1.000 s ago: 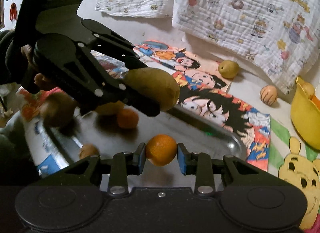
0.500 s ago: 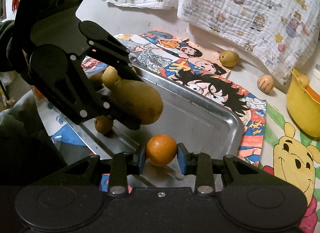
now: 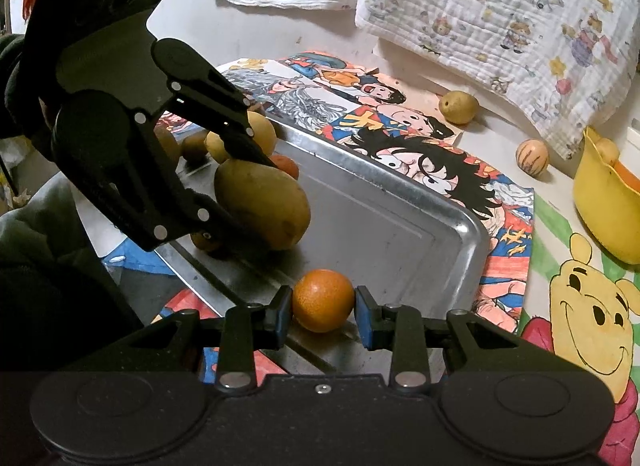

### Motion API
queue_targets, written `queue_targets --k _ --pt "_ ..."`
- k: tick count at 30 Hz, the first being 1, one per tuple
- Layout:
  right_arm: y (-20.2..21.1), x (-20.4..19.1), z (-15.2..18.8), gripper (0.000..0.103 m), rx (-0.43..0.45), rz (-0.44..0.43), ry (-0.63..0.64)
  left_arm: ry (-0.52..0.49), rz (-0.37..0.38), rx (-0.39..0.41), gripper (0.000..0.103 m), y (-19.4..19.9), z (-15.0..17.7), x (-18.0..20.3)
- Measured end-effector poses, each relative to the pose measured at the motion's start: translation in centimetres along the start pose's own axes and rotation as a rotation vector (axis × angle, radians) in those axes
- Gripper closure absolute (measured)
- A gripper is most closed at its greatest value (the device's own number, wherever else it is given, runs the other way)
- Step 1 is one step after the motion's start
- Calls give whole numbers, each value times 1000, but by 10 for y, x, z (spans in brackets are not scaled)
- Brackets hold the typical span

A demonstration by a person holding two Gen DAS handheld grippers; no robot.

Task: Organize fruits
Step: 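Lower pear and tangerine into the tray and open both tools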

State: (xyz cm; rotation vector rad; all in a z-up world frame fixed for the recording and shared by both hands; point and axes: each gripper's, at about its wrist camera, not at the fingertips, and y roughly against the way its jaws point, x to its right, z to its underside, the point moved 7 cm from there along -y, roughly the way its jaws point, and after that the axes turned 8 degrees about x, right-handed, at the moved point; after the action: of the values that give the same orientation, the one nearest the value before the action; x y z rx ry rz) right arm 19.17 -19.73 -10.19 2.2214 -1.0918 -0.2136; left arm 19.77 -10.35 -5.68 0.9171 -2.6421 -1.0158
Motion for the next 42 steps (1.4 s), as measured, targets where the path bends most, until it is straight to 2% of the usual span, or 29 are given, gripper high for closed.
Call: queue_targets --k 4,6,11,15,18,22,27,32,42 --pt "1 1 0 66 5 -3 -3 -17 -10 -11 44 0 0 2" --pt "2 0 0 62 6 -3 -7 -24 -18 -8 43 1 1 3" --pt "7 0 1 52 14 -5 -22 -23 -39 35 28 13 -3 6" --pt "16 3 0 37 39 -31 -47 -22 -47 68 23 28 -2 12" --pt "20 1 0 33 42 -40 -43 -8 -59 100 18 43 0 16" --pt "23 -2 2 26 33 -40 -39 13 -105 143 11 64 4 20" --pt "24 -3 3 14 28 -38 -36 41 -187 158 4 86 13 17" --pt "23 -1 3 5 22 -48 -42 75 -282 112 1 102 33 5" --pt "16 1 -1 2 -6 -60 0 265 -342 3 1 124 76 -33"
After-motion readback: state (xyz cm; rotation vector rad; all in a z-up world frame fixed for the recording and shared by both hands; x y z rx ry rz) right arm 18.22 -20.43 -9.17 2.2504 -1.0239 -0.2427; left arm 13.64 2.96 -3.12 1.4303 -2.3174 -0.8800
